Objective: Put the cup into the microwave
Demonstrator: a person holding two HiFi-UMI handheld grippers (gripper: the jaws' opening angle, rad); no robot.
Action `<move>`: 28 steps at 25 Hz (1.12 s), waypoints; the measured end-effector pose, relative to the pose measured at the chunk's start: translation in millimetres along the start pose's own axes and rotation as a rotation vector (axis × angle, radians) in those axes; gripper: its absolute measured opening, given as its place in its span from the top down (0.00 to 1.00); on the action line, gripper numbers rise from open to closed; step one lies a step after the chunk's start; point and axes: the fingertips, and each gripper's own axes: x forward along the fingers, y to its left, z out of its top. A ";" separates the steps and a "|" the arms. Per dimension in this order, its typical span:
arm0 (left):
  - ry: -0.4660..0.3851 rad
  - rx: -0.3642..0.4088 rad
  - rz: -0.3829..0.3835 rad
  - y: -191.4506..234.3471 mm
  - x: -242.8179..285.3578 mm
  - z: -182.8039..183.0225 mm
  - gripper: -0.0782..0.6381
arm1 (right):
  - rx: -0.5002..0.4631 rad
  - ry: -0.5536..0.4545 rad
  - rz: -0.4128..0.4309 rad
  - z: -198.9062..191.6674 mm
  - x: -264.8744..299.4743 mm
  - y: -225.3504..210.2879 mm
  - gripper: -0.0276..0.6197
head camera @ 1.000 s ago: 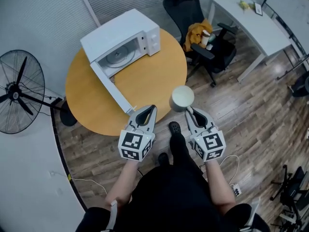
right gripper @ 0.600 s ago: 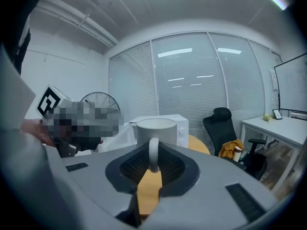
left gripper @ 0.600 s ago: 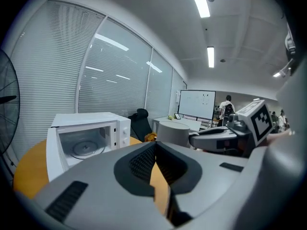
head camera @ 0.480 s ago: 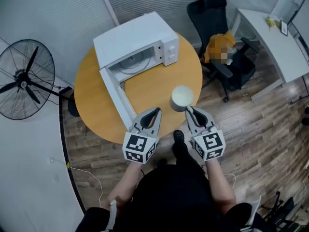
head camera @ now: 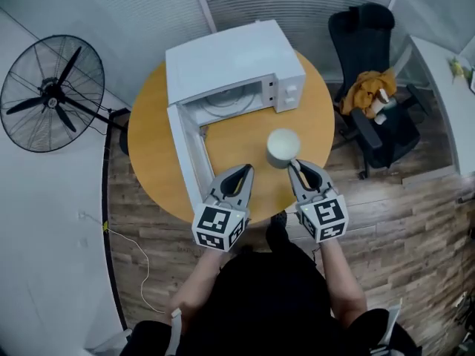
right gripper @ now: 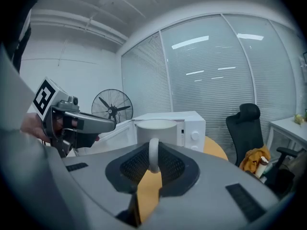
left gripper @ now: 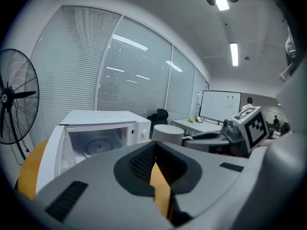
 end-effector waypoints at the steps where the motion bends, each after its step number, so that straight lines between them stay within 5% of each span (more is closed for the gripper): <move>1: -0.001 -0.003 0.016 3.2 3.9 1.3 0.90 | -0.002 0.004 0.017 -0.6 7.6 -3.5 0.87; 9: -0.015 -0.042 0.136 22.3 23.8 9.9 0.90 | -0.030 0.038 0.136 -7.8 54.3 -19.3 0.87; 28: -0.012 -0.065 0.201 77.3 54.0 2.0 0.90 | -0.121 0.071 0.182 -23.1 157.1 -29.8 0.88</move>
